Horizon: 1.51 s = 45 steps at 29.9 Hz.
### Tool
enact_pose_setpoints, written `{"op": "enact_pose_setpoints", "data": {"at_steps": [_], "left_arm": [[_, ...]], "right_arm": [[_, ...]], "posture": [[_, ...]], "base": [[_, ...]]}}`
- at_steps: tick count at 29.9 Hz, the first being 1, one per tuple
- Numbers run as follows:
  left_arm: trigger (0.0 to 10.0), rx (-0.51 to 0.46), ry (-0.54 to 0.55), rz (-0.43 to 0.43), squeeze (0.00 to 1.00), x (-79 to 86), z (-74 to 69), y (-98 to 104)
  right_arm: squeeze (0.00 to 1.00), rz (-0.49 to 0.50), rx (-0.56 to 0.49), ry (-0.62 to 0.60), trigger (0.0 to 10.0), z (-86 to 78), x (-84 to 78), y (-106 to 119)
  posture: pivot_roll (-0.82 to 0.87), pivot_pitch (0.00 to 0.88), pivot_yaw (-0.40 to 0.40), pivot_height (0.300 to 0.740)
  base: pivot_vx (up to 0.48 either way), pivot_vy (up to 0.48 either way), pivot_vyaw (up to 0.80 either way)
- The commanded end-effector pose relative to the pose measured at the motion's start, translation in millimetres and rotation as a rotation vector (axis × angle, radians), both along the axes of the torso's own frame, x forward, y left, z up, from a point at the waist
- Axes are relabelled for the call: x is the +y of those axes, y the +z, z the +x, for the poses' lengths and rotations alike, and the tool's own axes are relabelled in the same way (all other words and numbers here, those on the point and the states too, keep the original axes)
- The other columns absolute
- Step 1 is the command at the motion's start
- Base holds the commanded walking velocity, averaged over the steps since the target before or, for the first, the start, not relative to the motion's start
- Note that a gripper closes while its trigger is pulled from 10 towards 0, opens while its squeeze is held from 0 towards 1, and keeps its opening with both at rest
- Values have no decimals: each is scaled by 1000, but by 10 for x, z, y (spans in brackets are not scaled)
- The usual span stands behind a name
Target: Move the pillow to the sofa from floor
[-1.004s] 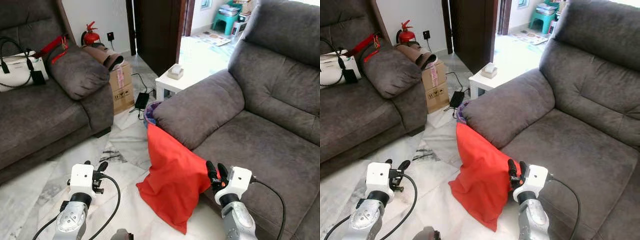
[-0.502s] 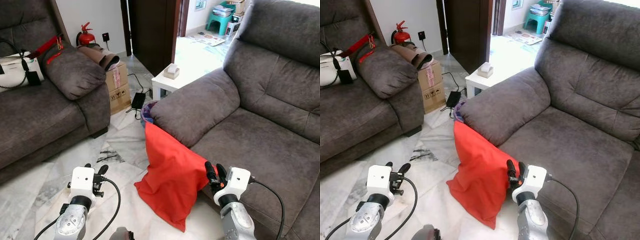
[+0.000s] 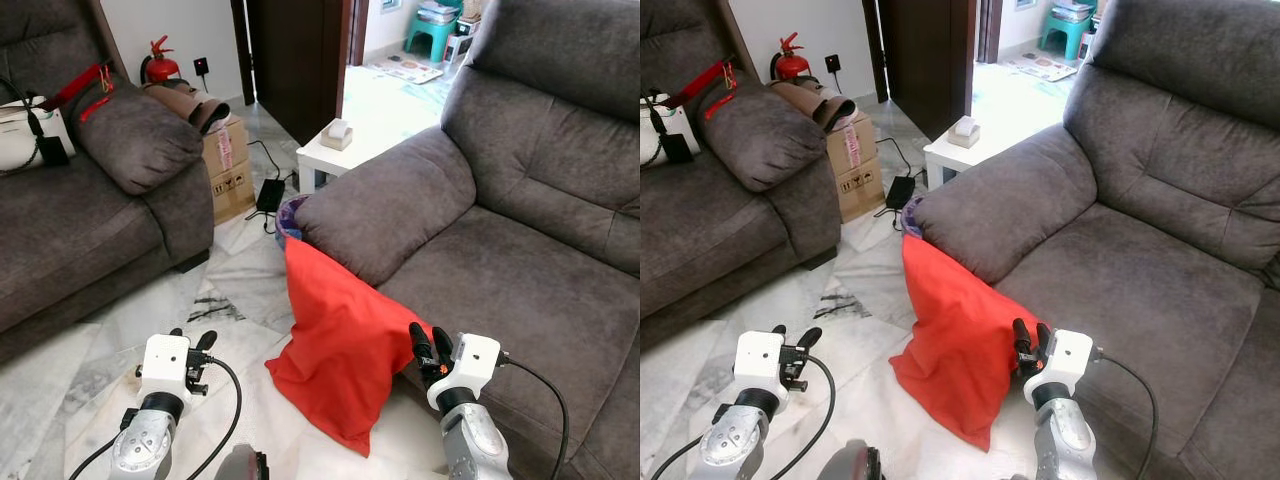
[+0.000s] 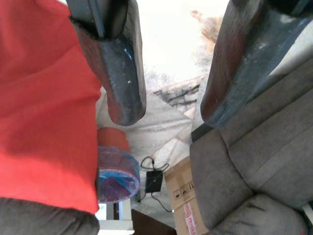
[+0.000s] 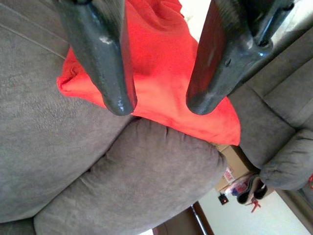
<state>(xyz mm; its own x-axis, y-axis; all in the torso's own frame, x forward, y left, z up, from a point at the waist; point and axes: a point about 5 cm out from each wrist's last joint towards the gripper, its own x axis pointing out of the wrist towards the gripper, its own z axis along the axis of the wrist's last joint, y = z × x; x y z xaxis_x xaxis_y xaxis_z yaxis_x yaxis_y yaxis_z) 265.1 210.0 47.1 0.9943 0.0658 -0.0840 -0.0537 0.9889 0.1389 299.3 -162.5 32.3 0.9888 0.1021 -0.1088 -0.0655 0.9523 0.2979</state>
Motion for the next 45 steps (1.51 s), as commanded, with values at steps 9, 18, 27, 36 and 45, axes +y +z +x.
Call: {"op": "enact_pose_setpoints", "data": {"at_steps": [9, 18, 27, 36, 45], "left_arm": [[10000, 88, 72, -15, 0, 162, -103, -205], [10000, 50, 59, -22, 0, 116, -48, -144], [10000, 40, 57, -23, 0, 118, -36, -131], [10000, 38, 40, -17, 0, 96, -32, -134], [10000, 37, 29, -17, 0, 80, -30, -130]], "right_arm": [[0, -1, -9, 9, 10000, -1, 23, 2], [0, -16, -12, 32, 10000, -1, 70, 0], [0, -19, -13, 33, 10000, 1, 72, 2], [0, -18, -11, 30, 10000, 1, 65, -3], [0, -32, 1, 45, 10000, -7, 82, -24]], "posture": [[30, 119, 25, 636], [37, 117, 23, 636], [38, 116, 23, 636], [38, 116, 24, 636], [41, 114, 25, 636]], "base": [[0, 0, 0], [0, 0, 0], [231, 0, 0], [309, 0, 0], [361, 0, 0]]}}
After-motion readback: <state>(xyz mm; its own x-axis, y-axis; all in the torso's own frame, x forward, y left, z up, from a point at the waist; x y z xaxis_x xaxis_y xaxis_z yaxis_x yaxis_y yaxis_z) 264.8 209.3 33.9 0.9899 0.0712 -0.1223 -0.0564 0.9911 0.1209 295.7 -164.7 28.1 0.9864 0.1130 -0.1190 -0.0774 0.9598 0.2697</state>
